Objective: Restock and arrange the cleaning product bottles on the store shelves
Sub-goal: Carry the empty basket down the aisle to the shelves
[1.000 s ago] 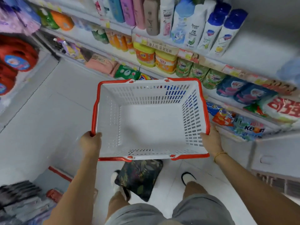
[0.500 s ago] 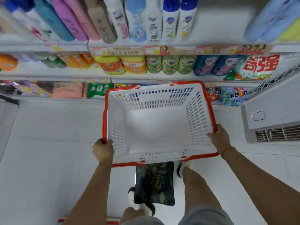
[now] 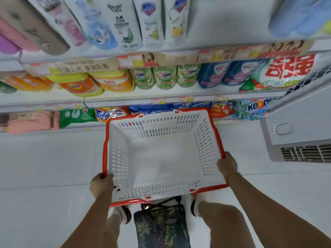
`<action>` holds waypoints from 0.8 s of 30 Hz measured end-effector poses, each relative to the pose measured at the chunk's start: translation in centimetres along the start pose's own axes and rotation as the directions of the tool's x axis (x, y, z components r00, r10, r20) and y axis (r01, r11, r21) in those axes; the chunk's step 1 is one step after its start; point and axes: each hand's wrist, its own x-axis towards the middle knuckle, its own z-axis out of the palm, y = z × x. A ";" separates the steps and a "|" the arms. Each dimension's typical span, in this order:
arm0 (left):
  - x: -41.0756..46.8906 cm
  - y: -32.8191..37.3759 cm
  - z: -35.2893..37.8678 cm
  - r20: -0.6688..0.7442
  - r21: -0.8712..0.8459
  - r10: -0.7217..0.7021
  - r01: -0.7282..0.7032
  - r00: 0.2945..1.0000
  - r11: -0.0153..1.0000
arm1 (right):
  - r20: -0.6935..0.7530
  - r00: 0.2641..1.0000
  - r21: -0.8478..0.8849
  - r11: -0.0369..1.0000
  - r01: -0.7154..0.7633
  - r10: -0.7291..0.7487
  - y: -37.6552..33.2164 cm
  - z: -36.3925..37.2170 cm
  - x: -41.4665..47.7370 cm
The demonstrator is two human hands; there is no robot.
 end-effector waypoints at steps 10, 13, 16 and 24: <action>12.4 -7.7 12.0 0.282 0.204 -0.140 0.083 0.949 0.975 | -0.038 0.999 -0.033 0.999 -0.017 0.016 5.7 11.9 9.1; 14.2 -9.1 14.9 0.358 0.235 -0.106 0.021 0.928 0.972 | -0.044 0.999 -0.061 0.998 -0.023 0.020 7.8 14.4 11.5; 15.7 -10.6 18.2 0.377 0.194 -0.023 -0.054 0.926 0.979 | -0.047 0.999 -0.082 0.996 -0.025 0.021 9.9 16.6 13.8; 17.9 -11.2 25.6 0.082 -0.039 0.152 -0.149 0.985 0.988 | -0.042 0.990 -0.036 0.990 0.137 -0.138 11.6 18.3 19.7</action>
